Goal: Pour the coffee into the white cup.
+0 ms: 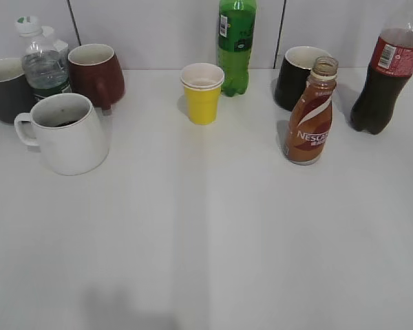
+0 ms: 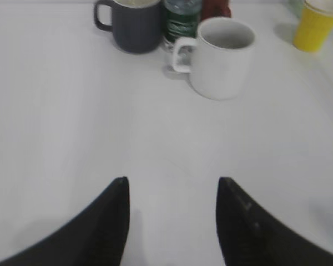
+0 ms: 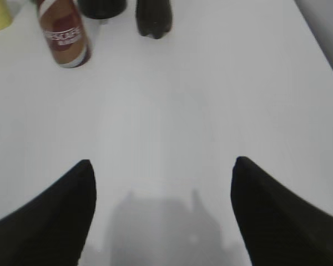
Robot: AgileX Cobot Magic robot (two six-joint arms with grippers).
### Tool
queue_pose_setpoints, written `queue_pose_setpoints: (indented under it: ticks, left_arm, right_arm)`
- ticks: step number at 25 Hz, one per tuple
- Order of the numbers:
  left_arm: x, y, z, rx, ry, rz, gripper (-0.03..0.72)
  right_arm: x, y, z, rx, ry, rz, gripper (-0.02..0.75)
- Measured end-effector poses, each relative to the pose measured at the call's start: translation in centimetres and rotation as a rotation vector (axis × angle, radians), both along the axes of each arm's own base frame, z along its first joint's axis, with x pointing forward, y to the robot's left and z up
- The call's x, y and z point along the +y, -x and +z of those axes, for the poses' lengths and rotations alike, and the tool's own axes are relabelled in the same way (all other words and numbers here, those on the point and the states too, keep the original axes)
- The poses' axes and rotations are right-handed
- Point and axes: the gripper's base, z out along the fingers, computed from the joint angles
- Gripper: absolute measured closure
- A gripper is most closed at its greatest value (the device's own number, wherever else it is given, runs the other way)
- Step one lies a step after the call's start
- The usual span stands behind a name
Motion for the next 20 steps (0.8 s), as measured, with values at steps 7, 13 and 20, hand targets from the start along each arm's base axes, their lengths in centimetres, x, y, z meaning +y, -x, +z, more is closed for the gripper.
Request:
queue_pose_setpoints:
  ticks: [7, 13, 20]
  left_arm:
    - [-0.05, 0.2, -0.05, -0.008, 0.001, 0.087, 0.3]
    - [-0.05, 0.2, -0.05, -0.008, 0.001, 0.088, 0.314]
    - [-0.05, 0.2, -0.05, -0.008, 0.001, 0.088, 0.356]
  right_arm:
    - [0.03, 0.06, 0.02, -0.002, 0.001, -0.081, 0.148]
    - [0.04, 0.06, 0.02, -0.002, 0.001, -0.083, 0.149]
    - [0.04, 0.06, 0.02, -0.003, 0.001, -0.083, 0.149]
